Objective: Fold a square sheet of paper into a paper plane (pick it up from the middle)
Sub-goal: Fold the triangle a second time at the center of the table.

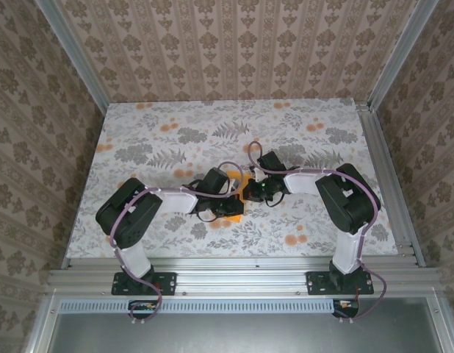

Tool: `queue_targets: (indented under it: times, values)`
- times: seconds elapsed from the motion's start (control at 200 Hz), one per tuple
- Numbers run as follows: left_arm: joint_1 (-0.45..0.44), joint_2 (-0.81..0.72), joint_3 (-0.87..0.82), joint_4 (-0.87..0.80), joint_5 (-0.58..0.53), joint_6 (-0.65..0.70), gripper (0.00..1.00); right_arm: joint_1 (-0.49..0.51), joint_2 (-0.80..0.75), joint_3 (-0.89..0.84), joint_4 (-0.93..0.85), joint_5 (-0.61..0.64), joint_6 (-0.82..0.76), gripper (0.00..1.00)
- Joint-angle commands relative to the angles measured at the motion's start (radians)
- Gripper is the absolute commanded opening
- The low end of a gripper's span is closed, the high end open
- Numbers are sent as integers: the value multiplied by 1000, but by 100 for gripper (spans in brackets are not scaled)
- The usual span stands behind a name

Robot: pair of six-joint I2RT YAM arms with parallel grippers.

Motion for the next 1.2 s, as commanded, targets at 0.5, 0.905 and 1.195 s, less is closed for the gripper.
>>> queue_targets:
  times: [0.5, 0.905, 1.195]
  values:
    - [-37, -66, -86, 18, -15, 2, 2, 14, 72, -26, -142, 161, -48, 5]
    - [-69, -66, -129, -15, -41, 9, 2, 14, 72, -29, -157, 194, -54, 4]
    - [-91, -134, -156, -33, -14, -3, 2, 15, 80, -24, -166, 206, -69, 4]
